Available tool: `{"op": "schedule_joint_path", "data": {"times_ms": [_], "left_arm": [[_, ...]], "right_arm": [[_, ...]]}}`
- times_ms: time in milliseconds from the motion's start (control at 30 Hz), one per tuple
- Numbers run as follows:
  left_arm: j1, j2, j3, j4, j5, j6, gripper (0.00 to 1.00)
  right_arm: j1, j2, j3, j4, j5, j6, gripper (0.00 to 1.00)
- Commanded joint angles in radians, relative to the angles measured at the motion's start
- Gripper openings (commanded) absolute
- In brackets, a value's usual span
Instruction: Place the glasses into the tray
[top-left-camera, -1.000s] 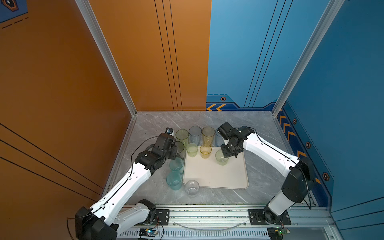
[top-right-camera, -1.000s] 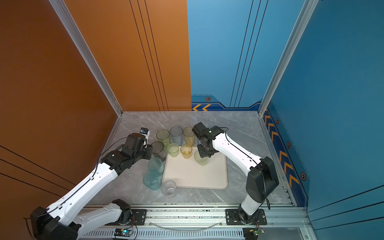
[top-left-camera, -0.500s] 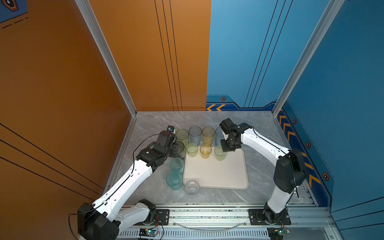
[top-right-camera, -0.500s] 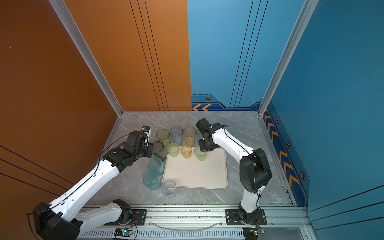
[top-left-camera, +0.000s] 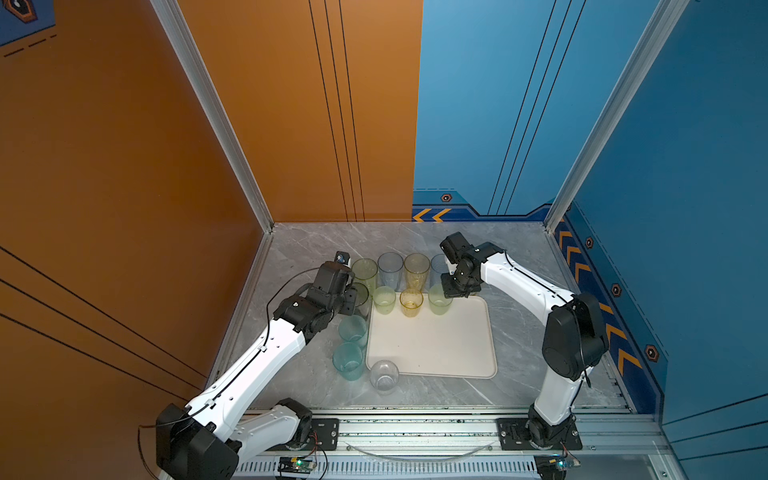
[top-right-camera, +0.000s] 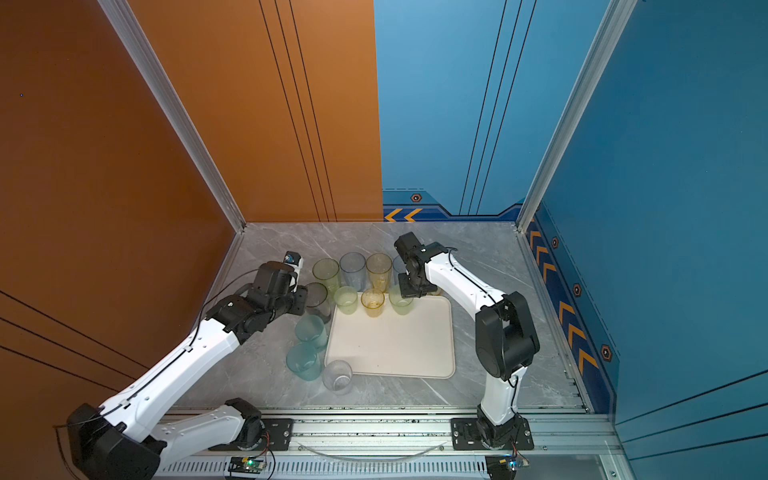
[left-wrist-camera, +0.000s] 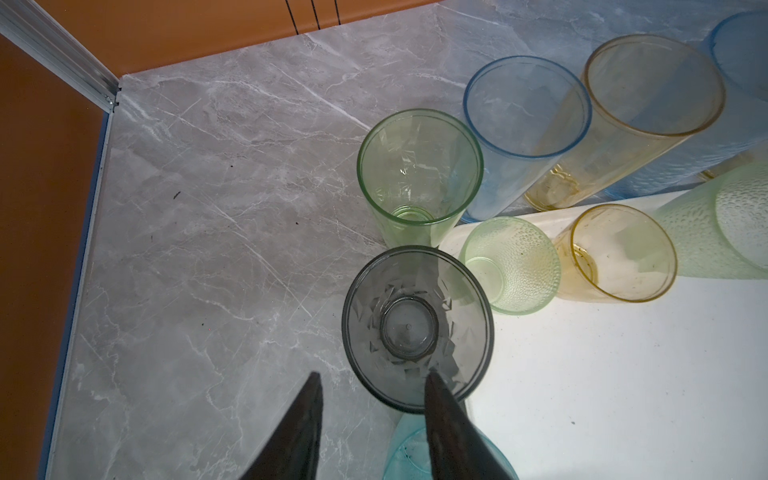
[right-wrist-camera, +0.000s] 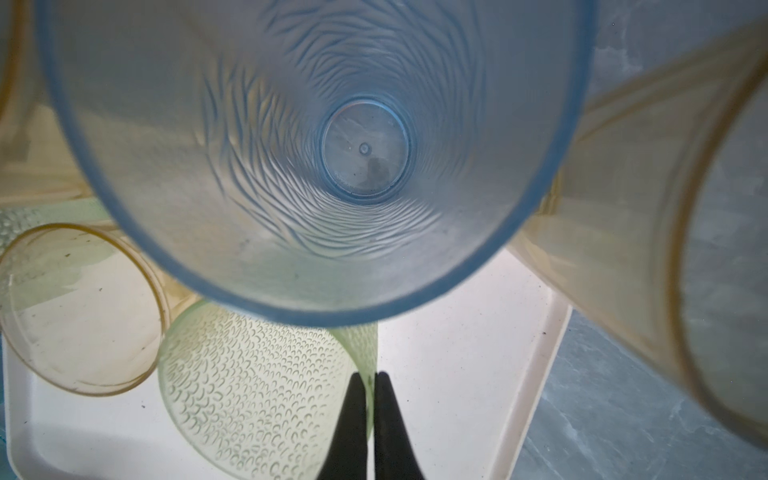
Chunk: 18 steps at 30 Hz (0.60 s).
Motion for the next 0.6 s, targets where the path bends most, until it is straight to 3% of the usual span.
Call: {"op": "schedule_joint_path", "data": {"times_ms": [0,333,567], "left_arm": [[-0.003,0.000,0.032,-0.039,0.030,0.019,0.42],[-0.003,0.002,0.070,-0.055,0.044,0.021,0.42],[-0.005,0.012,0.070,-0.057,0.052,0.018,0.42]], "right_arm": [[-0.011,0.001,0.003,0.008,-0.015,0.014,0.02],[-0.022,0.004,-0.012,-0.003,-0.103,0.011,0.02],[-0.026,0.015,-0.020,0.000,-0.090,0.013,0.05]]}}
